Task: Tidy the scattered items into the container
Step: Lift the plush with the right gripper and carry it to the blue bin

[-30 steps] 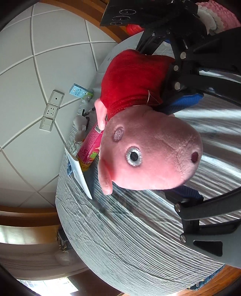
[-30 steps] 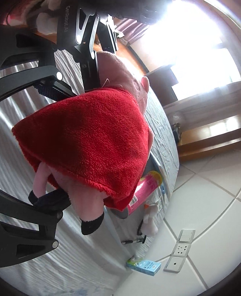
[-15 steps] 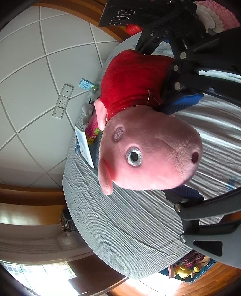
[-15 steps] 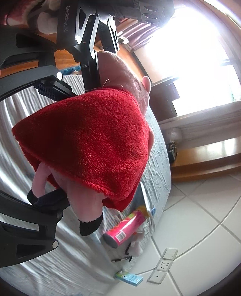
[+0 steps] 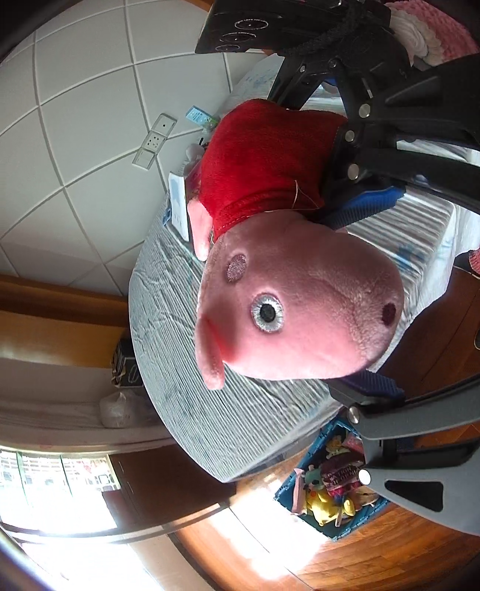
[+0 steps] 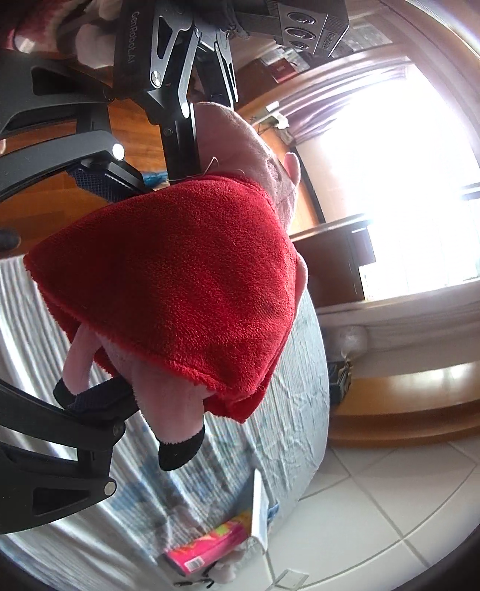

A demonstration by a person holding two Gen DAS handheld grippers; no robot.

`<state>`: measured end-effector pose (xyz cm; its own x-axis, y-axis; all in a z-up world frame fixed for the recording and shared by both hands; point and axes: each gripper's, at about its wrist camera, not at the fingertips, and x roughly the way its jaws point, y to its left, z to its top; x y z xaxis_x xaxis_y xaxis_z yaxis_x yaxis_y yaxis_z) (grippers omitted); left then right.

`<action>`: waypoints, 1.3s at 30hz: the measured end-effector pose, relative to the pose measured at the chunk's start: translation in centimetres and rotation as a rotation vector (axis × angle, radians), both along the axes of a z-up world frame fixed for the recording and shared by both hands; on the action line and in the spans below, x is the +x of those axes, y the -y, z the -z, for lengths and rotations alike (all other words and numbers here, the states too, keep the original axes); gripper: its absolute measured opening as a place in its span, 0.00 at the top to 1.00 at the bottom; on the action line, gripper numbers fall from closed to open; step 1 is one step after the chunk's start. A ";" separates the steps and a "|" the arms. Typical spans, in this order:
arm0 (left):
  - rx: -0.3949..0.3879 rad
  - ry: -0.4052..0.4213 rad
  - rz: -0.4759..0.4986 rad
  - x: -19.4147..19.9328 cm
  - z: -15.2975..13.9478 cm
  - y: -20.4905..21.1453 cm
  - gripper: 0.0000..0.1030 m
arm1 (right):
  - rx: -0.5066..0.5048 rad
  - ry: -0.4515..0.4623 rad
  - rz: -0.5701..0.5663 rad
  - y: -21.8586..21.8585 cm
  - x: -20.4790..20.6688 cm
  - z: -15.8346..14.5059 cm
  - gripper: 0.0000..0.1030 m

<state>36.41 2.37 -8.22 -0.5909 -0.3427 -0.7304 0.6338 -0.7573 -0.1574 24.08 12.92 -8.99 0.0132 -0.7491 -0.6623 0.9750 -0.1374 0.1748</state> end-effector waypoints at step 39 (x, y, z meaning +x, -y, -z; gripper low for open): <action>0.038 0.010 -0.654 25.1 4.5 21.3 0.33 | 0.048 0.002 -0.672 32.8 22.3 4.9 0.20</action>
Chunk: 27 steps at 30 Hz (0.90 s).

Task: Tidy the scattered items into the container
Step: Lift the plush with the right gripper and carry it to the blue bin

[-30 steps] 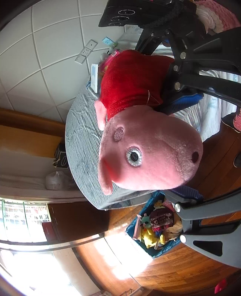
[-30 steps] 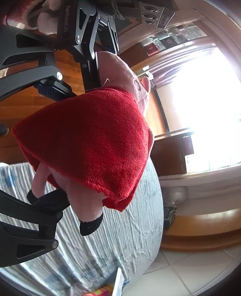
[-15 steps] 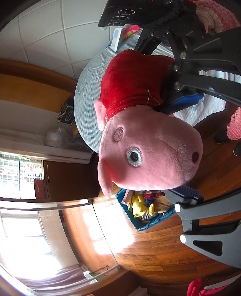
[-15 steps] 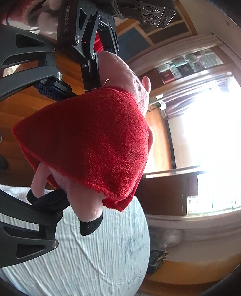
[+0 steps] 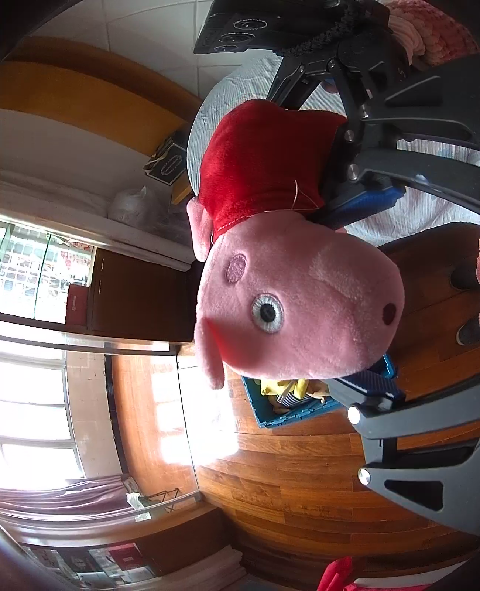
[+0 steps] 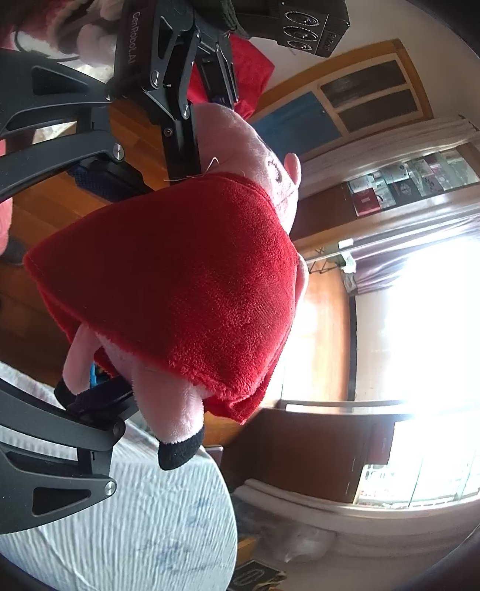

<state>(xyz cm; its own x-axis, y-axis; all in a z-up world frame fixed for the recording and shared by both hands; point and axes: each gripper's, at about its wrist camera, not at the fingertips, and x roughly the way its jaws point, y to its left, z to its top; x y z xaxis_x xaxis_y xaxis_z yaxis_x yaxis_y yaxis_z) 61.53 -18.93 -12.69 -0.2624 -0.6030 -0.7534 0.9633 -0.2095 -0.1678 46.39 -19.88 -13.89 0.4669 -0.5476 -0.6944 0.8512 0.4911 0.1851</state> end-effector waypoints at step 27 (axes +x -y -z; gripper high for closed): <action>0.195 -0.019 0.048 9.3 20.4 18.7 0.33 | 0.156 -0.028 0.007 17.6 8.6 18.8 0.20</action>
